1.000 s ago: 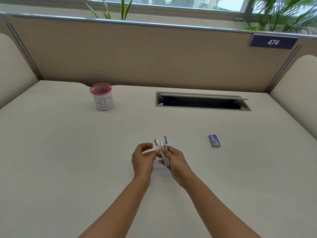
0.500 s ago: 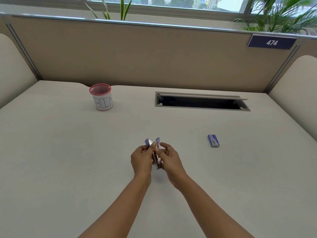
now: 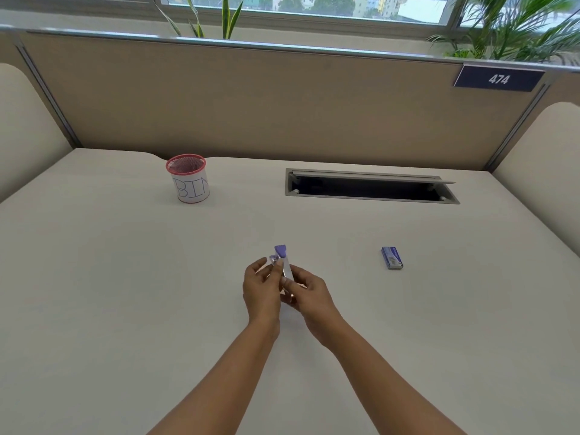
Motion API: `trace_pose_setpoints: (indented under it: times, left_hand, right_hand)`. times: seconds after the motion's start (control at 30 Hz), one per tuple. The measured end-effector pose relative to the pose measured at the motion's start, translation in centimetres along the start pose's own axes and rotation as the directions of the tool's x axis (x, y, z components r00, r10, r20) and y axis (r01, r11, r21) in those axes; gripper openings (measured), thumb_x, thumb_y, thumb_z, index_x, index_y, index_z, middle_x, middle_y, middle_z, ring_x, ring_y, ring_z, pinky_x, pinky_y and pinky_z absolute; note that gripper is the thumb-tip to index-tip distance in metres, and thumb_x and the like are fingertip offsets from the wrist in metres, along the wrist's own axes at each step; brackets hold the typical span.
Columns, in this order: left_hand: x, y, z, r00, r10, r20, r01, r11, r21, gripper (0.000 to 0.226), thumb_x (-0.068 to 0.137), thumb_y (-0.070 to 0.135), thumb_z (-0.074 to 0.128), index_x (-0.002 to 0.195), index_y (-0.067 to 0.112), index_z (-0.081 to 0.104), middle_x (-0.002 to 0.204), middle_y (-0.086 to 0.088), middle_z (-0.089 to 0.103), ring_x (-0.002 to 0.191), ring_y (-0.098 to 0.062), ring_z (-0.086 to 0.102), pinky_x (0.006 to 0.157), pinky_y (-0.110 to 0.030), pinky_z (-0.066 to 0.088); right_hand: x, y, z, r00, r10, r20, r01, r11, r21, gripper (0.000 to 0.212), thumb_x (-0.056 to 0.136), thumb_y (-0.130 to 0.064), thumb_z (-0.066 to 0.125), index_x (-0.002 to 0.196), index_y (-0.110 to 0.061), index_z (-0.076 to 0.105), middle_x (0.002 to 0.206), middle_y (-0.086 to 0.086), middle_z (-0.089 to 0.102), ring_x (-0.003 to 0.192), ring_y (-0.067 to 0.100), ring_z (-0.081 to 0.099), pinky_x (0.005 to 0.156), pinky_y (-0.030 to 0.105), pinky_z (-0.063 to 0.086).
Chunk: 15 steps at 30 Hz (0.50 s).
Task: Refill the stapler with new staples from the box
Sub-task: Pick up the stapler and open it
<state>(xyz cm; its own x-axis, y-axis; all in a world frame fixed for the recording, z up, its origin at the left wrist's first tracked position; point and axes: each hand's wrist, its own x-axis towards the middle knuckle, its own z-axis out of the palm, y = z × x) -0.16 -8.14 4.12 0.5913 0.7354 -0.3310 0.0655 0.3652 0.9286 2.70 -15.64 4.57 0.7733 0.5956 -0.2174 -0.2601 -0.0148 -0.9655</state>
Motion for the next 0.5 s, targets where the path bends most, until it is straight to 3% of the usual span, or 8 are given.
trace_pose_setpoints:
  times: [0.1,0.17,0.27,0.37,0.47,0.5]
  left_hand:
    - [0.2,-0.3,0.3,0.988,-0.081,0.13,0.083,0.996,-0.011,0.029,0.092,0.037,0.05,0.101,0.013,0.064,0.087,-0.005,0.066,0.086,-0.022,0.063,0.068,-0.028,0.048]
    - [0.0,-0.1,0.4,0.981,-0.095,0.169,0.102,0.994,-0.031,0.03,0.095,0.037,0.042,0.093,0.021,0.067,0.087,-0.005,0.067,0.087,-0.021,0.062,0.065,-0.026,0.045]
    - [-0.1,0.0,0.6,0.986,-0.06,0.153,0.065,0.997,-0.033,0.033,0.095,0.039,0.042,0.087,0.021,0.068,0.08,-0.005,0.067,0.078,-0.02,0.062,0.056,-0.024,0.046]
    - [-0.2,0.3,0.8,0.991,-0.027,0.134,0.033,0.999,-0.038,0.032,0.095,0.037,0.043,0.084,0.02,0.067,0.072,0.0,0.064,0.065,-0.013,0.06,0.045,-0.017,0.045]
    - [-0.3,0.3,1.2,0.978,-0.008,0.207,0.021,0.998,-0.063,0.031,0.096,0.038,0.04,0.092,0.024,0.067,0.089,-0.004,0.071,0.092,-0.018,0.067,0.078,-0.028,0.052]
    - [-0.3,0.4,1.3,0.977,-0.009,0.213,0.022,0.998,-0.058,0.032,0.097,0.038,0.038,0.094,0.024,0.067,0.092,-0.005,0.071,0.096,-0.018,0.067,0.086,-0.033,0.051]
  right_hand:
    - [0.1,0.4,0.2,1.0,0.006,0.02,-0.008,0.996,0.09,0.027,0.097,-0.013,0.043,0.115,-0.016,0.063,0.096,-0.001,0.068,0.089,0.007,0.065,0.082,0.021,0.054]
    - [0.2,0.6,0.3,1.0,0.015,-0.011,-0.014,0.997,0.082,0.026,0.097,-0.015,0.044,0.116,-0.012,0.061,0.098,0.001,0.068,0.092,0.01,0.064,0.082,0.021,0.054]
    - [0.6,0.4,0.5,0.994,0.017,-0.111,-0.027,0.996,-0.089,0.025,0.094,-0.025,0.049,0.112,-0.008,0.056,0.095,0.008,0.066,0.089,0.017,0.065,0.081,0.028,0.055]
    - [0.6,0.0,0.9,0.99,-0.051,-0.135,0.005,0.947,-0.32,0.03,0.095,-0.036,0.043,0.102,-0.008,0.054,0.09,0.009,0.064,0.08,0.02,0.063,0.073,0.034,0.056]
    - [0.4,-0.1,1.4,0.987,-0.094,-0.132,0.04,0.931,-0.364,0.035,0.099,-0.034,0.031,0.114,-0.014,0.056,0.105,0.008,0.065,0.097,0.018,0.062,0.084,0.029,0.05]
    - [0.3,0.0,1.5,0.985,-0.1,-0.142,0.045,0.935,-0.351,0.034,0.099,-0.033,0.03,0.109,-0.016,0.057,0.105,0.009,0.065,0.098,0.018,0.061,0.084,0.027,0.048]
